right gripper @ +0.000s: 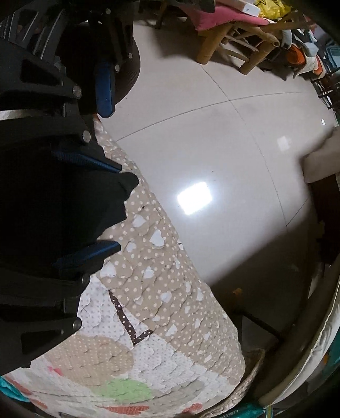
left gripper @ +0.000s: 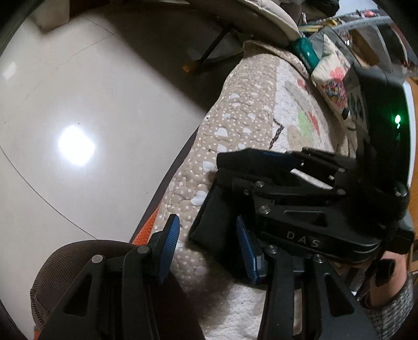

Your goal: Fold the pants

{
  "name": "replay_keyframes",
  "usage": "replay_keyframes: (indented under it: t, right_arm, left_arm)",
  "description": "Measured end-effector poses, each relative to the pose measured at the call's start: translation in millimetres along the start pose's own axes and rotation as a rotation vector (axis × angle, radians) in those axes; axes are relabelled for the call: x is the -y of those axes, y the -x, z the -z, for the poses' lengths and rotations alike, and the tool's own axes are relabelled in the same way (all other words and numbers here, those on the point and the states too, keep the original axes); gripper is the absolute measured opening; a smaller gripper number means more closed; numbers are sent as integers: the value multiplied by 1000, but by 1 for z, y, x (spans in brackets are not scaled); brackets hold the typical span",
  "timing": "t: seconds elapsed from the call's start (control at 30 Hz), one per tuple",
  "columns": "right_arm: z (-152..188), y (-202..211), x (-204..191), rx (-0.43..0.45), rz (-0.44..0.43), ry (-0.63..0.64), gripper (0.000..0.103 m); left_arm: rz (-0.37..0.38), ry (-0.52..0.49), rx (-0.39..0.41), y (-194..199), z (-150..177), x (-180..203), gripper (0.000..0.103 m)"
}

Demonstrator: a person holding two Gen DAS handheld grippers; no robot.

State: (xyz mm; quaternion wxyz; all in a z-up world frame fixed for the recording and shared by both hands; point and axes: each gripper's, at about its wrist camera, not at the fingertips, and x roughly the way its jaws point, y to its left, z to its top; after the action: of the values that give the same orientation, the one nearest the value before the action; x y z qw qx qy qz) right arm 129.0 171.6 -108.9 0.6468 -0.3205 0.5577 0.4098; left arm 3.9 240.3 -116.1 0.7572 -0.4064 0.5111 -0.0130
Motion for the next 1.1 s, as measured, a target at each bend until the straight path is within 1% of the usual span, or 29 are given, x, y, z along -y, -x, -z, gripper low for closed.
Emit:
replay_keyframes:
  t: [0.07,0.17,0.27,0.37,0.4,0.53,0.7,0.77,0.83,0.87,0.93,0.97,1.07,1.1]
  right_arm:
    - [-3,0,-1,9,-14,-10,54]
    - [-11,4,-11,20,-55,-31,53]
    - [-14,7,-6,27,-91,-72,53]
    - [-8,23,1,66,-71,-79,53]
    - [-3,34,4,97,-69,-85,53]
    - [31,81,18,236,-59,-153,53]
    - [92,138,21,367,8,-201,53]
    - [114,154,23,403,37,-208,53]
    - [134,165,27,437,21,-228,54]
    - [140,167,32,442,3,-243,54]
    - [145,162,36,436,-32,-272,54]
    - [146,157,34,428,-26,-273,54]
    - [140,146,25,407,-37,-251,54]
    - [138,142,21,401,-39,-250,54]
  left_arm:
    - [16,19,12,4,-1,-3,43]
    - [-7,6,39,16,0,-2,43]
    - [-23,-1,65,32,1,3,43]
    - [-67,-28,105,52,3,14,43]
    - [-83,-38,119,60,5,19,43]
    - [-120,-85,189,88,19,47,43]
    - [-188,-178,296,123,50,92,44]
    - [-185,-177,323,136,59,103,46]
    - [-169,-151,351,144,65,105,50]
    - [-167,-139,360,146,69,103,51]
    - [-170,-134,354,140,74,101,51]
    - [-169,-133,336,134,75,97,51]
    - [-131,-101,254,107,66,80,51]
    - [-97,-76,220,95,61,71,51]
